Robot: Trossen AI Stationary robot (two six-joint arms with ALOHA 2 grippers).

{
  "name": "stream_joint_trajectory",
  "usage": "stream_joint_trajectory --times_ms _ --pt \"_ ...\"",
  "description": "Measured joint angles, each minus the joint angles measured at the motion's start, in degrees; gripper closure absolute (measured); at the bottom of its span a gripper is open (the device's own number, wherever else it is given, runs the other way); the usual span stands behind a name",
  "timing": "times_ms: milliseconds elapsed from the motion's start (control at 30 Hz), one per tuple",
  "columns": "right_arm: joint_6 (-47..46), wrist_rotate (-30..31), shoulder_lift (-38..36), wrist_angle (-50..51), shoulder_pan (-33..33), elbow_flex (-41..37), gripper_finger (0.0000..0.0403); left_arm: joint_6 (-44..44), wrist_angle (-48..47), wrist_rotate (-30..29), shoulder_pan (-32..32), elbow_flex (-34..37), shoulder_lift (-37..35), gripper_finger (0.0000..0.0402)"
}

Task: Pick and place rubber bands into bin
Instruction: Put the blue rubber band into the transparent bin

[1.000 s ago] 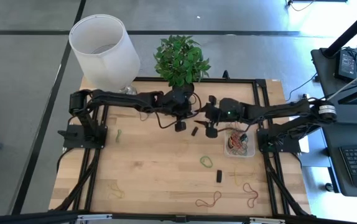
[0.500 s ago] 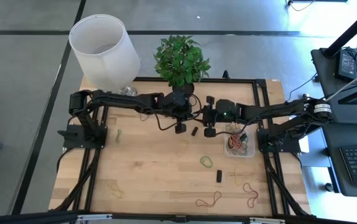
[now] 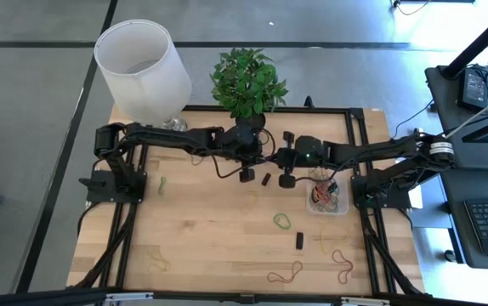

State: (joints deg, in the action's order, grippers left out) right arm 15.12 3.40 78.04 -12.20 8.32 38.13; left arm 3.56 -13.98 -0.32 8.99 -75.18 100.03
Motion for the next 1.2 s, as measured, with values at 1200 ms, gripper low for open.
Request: stream_joint_trajectory --times_ms 1200 --pt "-52.86 -4.70 -28.59 64.86 -0.11 -5.83 0.0401 -0.81 -4.26 -5.18 0.38 -0.04 -5.70 0.0354"
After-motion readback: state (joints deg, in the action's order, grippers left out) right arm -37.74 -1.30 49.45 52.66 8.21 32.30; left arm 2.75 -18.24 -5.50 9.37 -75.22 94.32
